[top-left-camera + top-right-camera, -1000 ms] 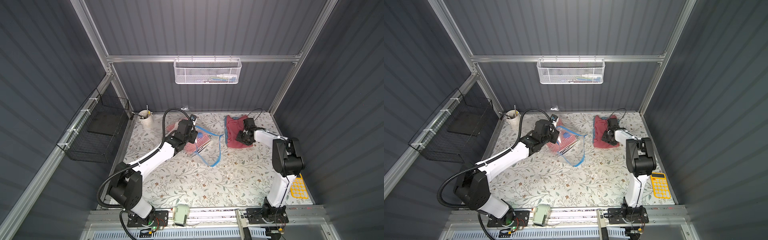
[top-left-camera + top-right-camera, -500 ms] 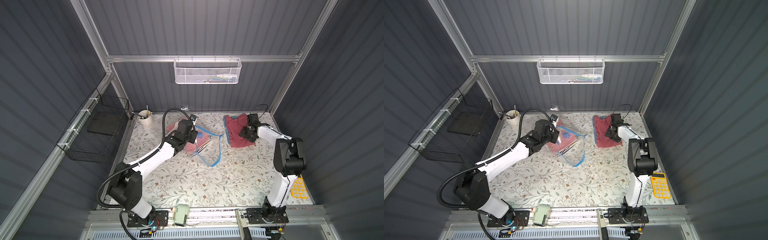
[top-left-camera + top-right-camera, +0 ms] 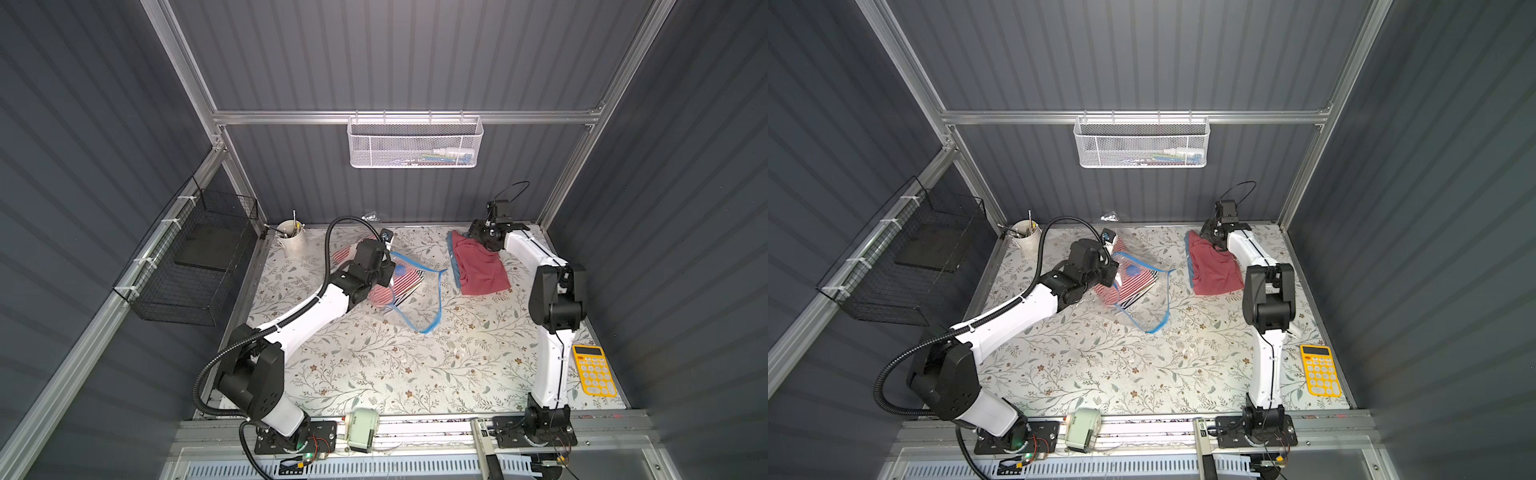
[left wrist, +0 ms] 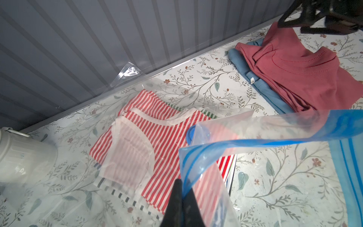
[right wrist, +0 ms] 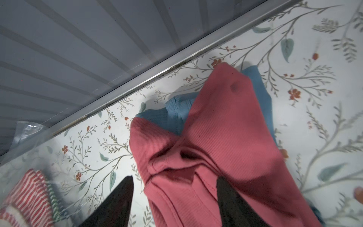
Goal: Take the tank top out of the vacuum bag
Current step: Adjust the tank top at the center of the board, then take out the tank top from the vacuum bag.
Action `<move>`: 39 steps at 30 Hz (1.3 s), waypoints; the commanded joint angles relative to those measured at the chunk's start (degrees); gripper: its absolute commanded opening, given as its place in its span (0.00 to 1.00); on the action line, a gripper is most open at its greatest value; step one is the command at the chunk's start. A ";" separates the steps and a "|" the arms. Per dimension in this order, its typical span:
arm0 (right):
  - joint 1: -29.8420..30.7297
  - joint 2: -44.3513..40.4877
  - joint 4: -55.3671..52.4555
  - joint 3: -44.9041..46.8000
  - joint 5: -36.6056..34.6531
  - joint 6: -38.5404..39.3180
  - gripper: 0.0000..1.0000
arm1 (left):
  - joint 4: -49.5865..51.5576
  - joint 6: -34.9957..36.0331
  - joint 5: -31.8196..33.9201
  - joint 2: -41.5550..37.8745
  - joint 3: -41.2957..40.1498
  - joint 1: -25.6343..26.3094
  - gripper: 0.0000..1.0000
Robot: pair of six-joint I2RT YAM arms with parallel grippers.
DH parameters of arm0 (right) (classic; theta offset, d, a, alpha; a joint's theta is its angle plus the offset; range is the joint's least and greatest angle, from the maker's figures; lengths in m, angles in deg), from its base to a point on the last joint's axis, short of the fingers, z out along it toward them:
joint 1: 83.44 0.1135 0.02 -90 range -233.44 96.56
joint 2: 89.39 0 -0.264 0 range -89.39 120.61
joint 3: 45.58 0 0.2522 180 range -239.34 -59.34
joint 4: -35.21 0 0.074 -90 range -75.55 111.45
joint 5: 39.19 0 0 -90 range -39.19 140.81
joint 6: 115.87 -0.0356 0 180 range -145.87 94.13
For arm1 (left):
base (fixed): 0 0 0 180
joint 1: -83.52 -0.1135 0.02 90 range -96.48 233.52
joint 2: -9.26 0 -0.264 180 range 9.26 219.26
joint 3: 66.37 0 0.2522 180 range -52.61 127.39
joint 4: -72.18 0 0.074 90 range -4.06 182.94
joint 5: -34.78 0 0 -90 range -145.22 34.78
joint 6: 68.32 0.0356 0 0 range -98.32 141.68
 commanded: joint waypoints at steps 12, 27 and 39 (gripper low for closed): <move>0.70 -4.90 6.23 5.58 1.71 0.02 0.70 | 0.49 0.34 -0.85 -1.95 1.22 -0.42 0.00; 18.30 -51.41 19.67 54.89 0.96 -16.86 0.69 | -1.63 2.23 -15.33 -6.28 -0.34 -0.42 0.00; 37.28 -44.76 31.55 58.10 -6.48 -27.92 0.62 | -5.98 1.07 -22.40 -10.55 -3.35 1.03 0.00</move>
